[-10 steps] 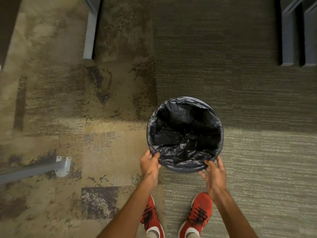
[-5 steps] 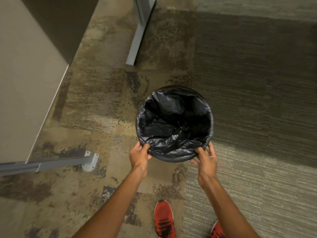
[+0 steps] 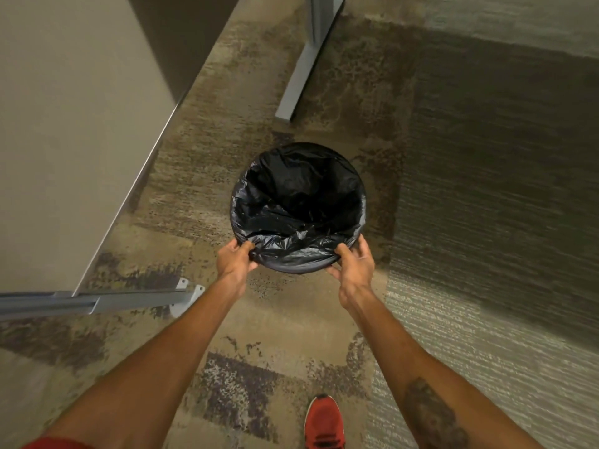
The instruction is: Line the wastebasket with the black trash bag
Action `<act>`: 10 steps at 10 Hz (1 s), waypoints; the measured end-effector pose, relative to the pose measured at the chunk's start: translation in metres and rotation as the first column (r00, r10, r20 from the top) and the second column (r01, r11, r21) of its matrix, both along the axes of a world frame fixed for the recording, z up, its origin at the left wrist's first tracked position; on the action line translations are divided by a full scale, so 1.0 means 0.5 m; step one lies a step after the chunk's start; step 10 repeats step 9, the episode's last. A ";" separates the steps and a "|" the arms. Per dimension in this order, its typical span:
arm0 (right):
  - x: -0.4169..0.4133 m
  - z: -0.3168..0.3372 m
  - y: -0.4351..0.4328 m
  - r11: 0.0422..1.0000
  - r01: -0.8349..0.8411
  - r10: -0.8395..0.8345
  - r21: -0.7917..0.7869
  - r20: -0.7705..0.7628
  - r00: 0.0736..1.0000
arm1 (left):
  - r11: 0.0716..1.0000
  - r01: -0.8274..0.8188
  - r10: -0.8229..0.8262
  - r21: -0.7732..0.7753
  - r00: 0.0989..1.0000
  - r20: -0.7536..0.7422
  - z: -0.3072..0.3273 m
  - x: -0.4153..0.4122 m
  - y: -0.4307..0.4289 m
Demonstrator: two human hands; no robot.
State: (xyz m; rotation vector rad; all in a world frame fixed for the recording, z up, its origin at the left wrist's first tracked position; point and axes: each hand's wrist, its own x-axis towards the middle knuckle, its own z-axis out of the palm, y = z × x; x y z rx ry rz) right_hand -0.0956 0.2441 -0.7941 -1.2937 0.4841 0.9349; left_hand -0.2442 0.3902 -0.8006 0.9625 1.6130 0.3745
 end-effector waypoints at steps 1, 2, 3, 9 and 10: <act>-0.014 -0.018 0.008 1.000 -0.019 0.019 -0.005 -0.003 1.000 | 1.000 -0.015 0.015 -0.017 1.000 -0.010 -0.021 -0.020 0.009; -0.024 -0.023 0.007 0.999 -0.036 0.036 -0.007 -0.001 0.999 | 0.999 -0.014 0.014 -0.033 1.000 -0.001 -0.028 -0.033 0.011; -0.024 -0.024 0.000 0.997 -0.069 0.069 -0.021 0.003 0.998 | 1.000 0.010 -0.010 -0.029 1.000 0.018 -0.028 -0.036 0.010; 0.002 0.114 -0.045 0.601 -0.337 0.766 -0.725 0.403 0.500 | 0.834 0.514 -0.356 0.198 0.777 -0.519 0.093 0.019 -0.049; 0.002 0.114 -0.045 0.601 -0.337 0.766 -0.725 0.403 0.500 | 0.834 0.514 -0.356 0.198 0.777 -0.519 0.093 0.019 -0.049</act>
